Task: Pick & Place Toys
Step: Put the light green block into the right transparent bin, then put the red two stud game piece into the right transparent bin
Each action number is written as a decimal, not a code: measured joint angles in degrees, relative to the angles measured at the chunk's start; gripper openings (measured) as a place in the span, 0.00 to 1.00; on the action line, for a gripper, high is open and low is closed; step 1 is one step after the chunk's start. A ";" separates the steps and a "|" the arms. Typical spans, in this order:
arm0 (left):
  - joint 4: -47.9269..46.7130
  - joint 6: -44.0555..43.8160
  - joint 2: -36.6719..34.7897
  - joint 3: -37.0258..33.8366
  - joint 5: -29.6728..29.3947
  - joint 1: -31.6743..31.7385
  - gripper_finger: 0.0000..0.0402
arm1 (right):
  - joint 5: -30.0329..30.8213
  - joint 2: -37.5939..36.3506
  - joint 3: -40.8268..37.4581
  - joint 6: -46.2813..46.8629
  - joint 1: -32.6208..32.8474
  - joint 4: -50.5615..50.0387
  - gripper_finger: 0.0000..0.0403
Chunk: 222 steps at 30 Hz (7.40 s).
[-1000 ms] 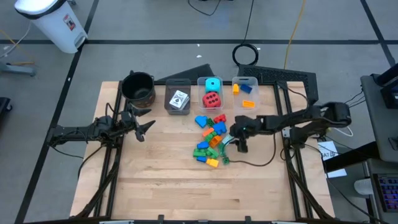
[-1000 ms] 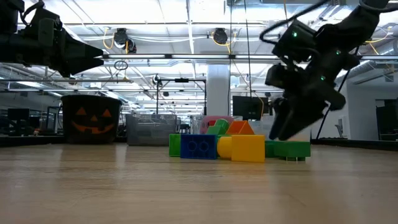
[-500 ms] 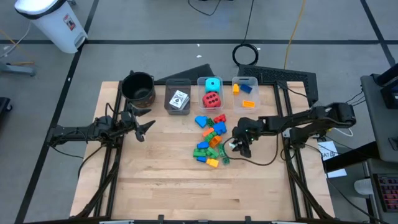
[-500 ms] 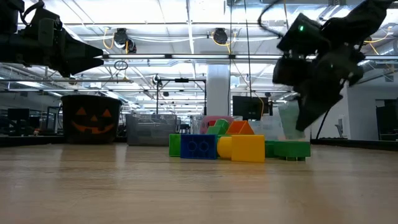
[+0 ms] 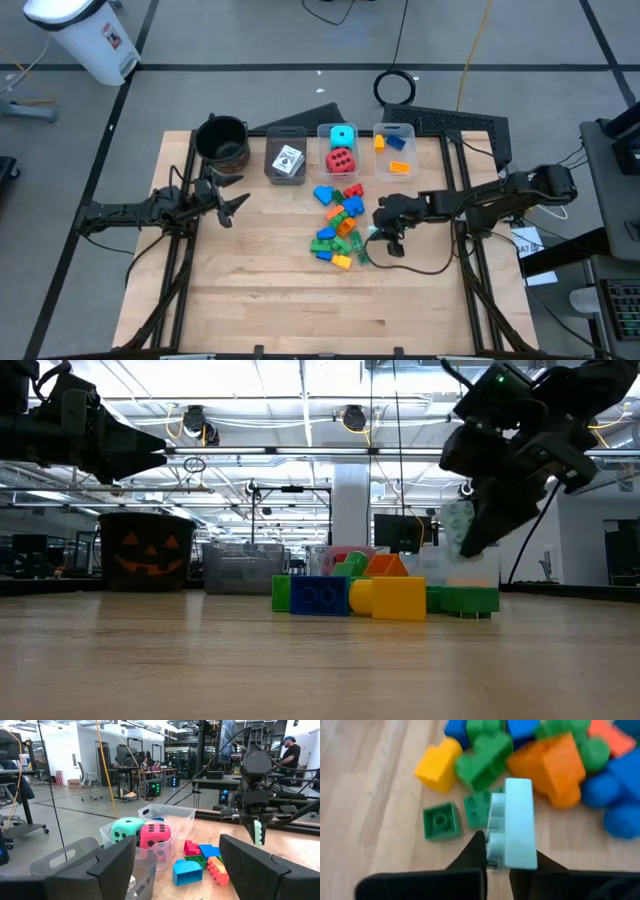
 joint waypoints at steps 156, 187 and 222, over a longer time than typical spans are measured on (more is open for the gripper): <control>0.07 0.00 -0.01 -0.01 0.04 0.01 0.73 | 27.03 -8.34 -6.56 -8.35 -16.02 -5.48 0.00; 0.03 0.00 0.00 0.00 0.04 0.01 0.73 | 12.13 -3.06 -2.57 -4.05 -9.07 12.67 0.00; 0.02 0.00 -0.01 0.02 0.31 0.00 0.73 | 29.75 20.85 6.90 -21.27 -10.68 17.48 0.00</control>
